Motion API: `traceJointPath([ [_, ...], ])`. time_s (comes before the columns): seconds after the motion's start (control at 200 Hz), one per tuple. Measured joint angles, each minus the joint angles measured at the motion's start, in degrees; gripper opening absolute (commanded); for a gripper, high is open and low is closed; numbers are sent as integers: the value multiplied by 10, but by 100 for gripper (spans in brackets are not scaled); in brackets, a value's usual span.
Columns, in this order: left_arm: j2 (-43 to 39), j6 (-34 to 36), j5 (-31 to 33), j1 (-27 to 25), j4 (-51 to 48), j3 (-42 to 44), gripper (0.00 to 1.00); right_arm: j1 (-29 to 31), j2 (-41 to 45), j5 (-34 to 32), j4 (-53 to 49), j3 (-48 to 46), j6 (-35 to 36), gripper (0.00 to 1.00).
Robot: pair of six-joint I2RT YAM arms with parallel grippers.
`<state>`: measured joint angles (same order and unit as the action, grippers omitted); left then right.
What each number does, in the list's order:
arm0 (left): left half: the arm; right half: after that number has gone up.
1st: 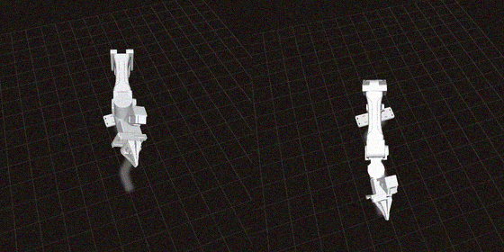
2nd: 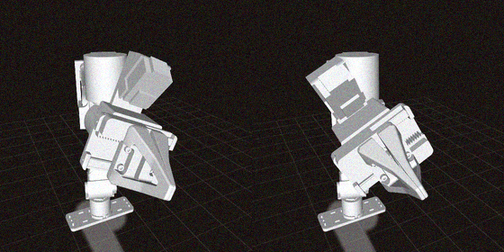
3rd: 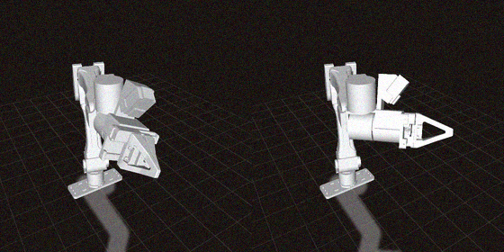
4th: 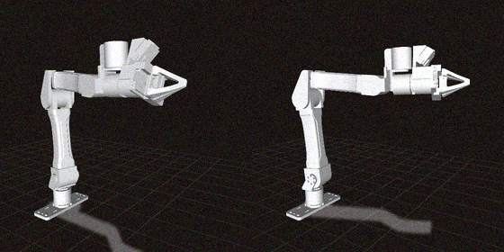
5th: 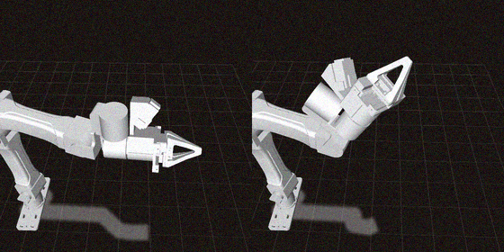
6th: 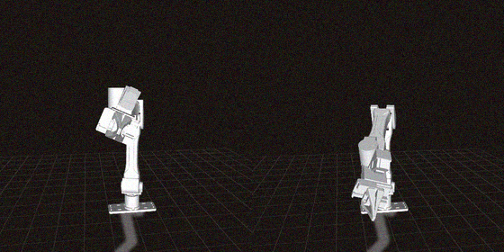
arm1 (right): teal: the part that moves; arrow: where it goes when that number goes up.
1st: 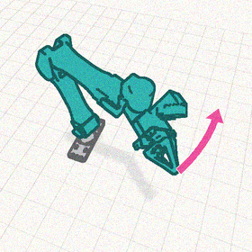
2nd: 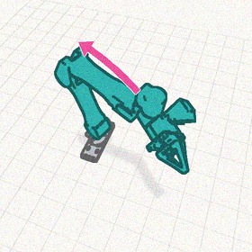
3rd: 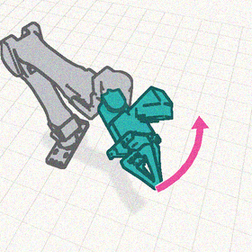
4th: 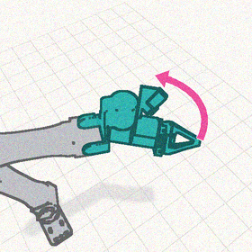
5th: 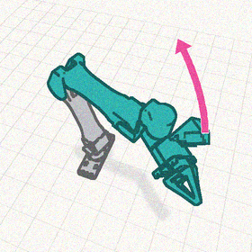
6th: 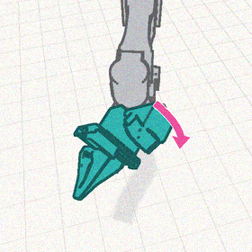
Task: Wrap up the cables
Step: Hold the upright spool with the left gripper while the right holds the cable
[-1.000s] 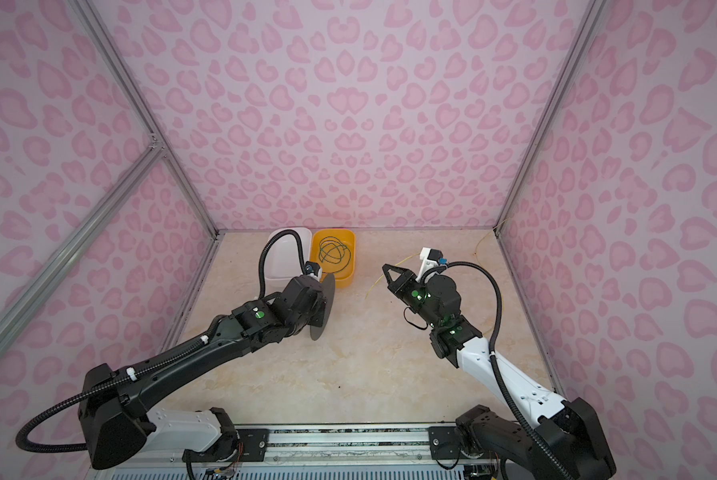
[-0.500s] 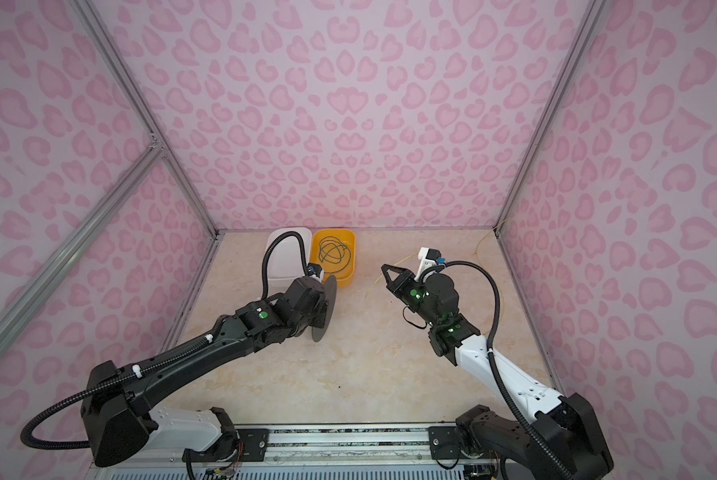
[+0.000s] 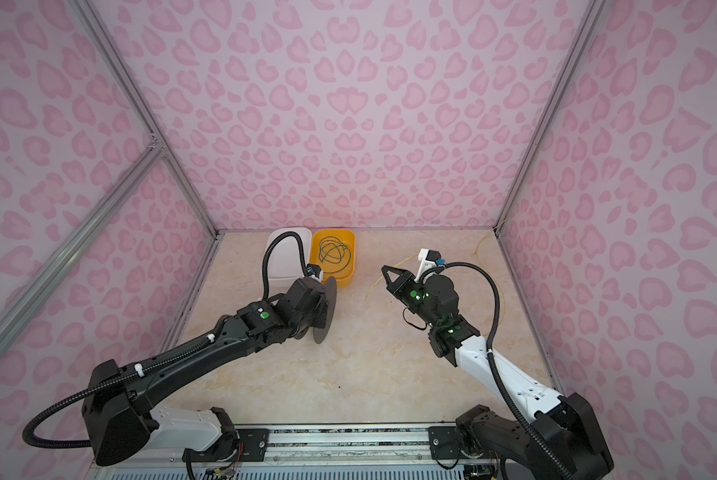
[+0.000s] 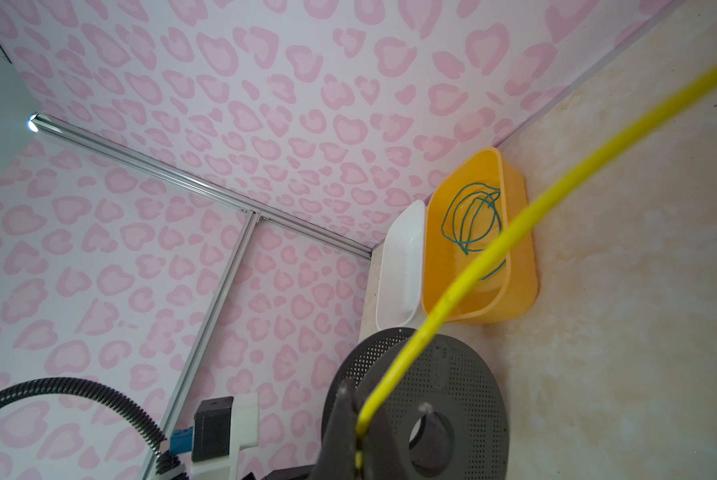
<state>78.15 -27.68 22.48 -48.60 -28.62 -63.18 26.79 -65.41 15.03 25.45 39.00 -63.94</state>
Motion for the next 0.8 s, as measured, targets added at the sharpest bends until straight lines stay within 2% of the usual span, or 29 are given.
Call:
traceJointPath([
  [0.44,18,-46,14,-1,26,-1,4,0,0,0,0,-3,-4,0],
  [0.8,19,-46,12,-1,26,-2,14,0,-3,0,1,-3,-9,0],
])
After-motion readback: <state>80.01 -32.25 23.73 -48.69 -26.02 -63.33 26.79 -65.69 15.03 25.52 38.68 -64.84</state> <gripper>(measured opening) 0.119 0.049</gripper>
